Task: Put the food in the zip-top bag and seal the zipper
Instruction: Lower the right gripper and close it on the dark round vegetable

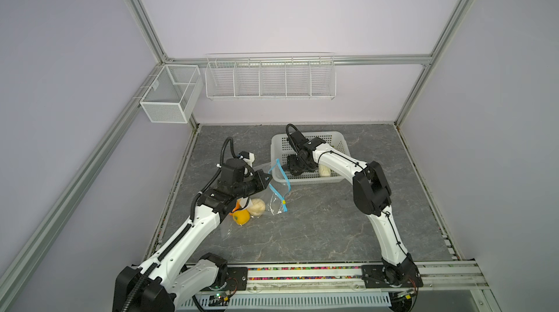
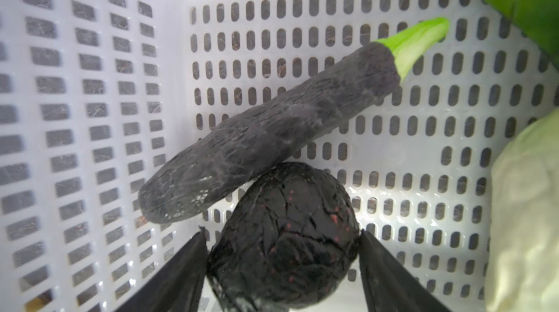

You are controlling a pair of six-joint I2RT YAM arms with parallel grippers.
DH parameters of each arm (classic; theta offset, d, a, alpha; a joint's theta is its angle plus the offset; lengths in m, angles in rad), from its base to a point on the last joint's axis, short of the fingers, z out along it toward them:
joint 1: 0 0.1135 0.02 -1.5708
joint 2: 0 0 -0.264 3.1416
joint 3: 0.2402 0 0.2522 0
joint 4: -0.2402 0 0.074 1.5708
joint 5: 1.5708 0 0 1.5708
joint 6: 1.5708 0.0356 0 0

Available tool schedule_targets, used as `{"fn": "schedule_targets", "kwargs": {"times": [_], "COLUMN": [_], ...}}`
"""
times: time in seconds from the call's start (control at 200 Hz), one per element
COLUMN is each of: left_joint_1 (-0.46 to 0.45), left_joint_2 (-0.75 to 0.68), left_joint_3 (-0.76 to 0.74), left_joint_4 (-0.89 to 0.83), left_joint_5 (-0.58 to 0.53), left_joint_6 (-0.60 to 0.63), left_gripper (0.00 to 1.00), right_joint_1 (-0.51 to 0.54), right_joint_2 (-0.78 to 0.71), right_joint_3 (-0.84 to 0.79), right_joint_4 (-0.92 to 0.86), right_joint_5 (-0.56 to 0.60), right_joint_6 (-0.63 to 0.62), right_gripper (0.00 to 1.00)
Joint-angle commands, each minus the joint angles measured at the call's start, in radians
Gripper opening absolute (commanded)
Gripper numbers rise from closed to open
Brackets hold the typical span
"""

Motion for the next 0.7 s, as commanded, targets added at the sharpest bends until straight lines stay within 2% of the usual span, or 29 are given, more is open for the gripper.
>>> {"fn": "schedule_targets", "kwargs": {"times": [0.0,0.4,0.695], "left_joint_1": [0.007,0.008,0.008], "left_joint_2": [-0.019,-0.039,-0.033], "left_joint_3": [0.013,0.001,-0.003], "left_joint_4": [0.012,0.008,0.018], "left_joint_5": [0.005,-0.006,-0.004], "left_joint_6": [0.015,0.013,0.011], "left_gripper": [0.00,0.00,0.00], "right_joint_1": [-0.002,-0.019,-0.036], "right_joint_2": [0.029,0.034,-0.012], "right_joint_3": [0.021,0.020,-0.021], "right_joint_4": [-0.003,0.039,0.078], "right_joint_5": [0.018,-0.007,-0.021], "right_joint_6": [0.032,0.041,0.041], "right_gripper": [0.78,0.66,0.63]}}
